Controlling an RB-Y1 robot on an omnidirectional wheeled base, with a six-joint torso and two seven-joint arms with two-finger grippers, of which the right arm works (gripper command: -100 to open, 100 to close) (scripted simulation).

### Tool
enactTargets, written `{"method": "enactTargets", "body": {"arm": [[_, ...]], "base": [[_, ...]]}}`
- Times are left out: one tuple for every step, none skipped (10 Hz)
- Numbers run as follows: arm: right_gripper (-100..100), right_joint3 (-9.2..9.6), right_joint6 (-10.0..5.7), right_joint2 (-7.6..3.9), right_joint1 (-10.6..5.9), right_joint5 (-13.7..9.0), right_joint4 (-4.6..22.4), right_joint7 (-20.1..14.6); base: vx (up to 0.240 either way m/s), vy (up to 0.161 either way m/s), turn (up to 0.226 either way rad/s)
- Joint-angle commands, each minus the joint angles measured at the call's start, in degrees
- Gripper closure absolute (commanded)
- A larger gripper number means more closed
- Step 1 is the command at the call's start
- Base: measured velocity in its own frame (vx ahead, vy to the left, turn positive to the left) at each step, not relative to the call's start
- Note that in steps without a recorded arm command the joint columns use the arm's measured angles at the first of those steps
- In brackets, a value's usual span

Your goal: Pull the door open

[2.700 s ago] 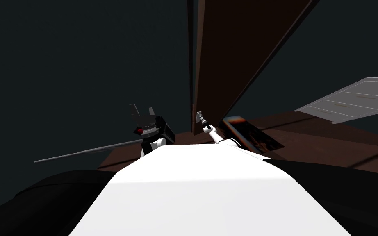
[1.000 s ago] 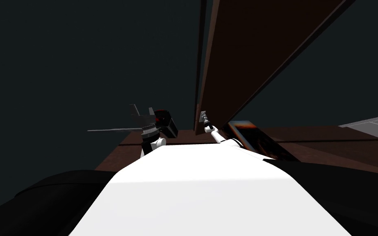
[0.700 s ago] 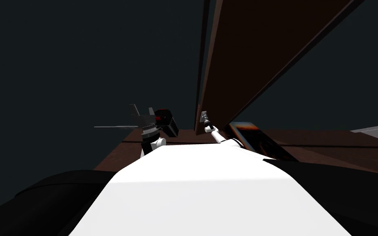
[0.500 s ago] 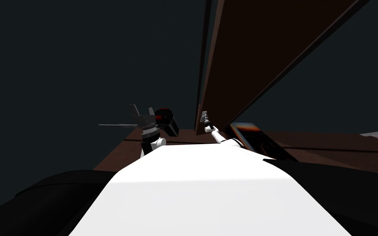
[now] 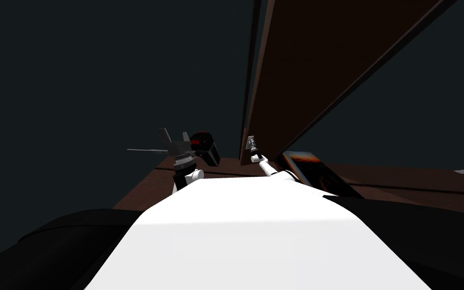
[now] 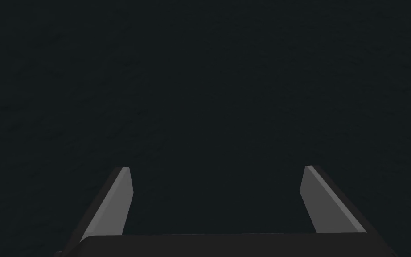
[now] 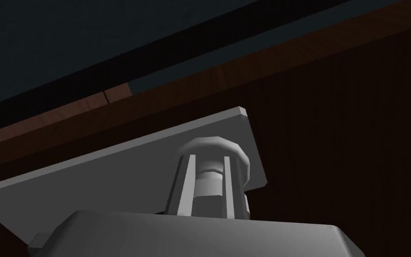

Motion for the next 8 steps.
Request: {"method": "enactTargets", "body": {"arm": [[-100,0.27,0.17,0.06,0.18,-1.7,-0.4,-2.9],[-100,0.47,0.26,0.11,0.3,-2.9,-0.7,-4.5],[-100,0.47,0.26,0.11,0.3,-2.9,-0.7,-5.3],[-100,0.68,0.36,0.15,0.41,-4.2,-1.0,-7.4],[-100,0.9,0.46,0.21,0.54,-5.6,-1.3,-8.9],[-100,0.9,0.46,0.21,0.54,-5.6,-1.3,-9.8],[-100,1.12,0.57,0.26,0.67,-7.0,-1.6,-11.9],[-100,1.36,0.68,0.31,0.8,-8.4,-1.9,-13.4]], "base": [[-0.066,-0.052,0.058],[-0.078,-0.061,0.073],[-0.063,-0.041,0.025],[-0.044,-0.032,0.047],[-0.059,-0.053,0.075],[-0.053,-0.042,0.035],[-0.064,-0.041,0.056],[-0.072,-0.055,0.086]]}}
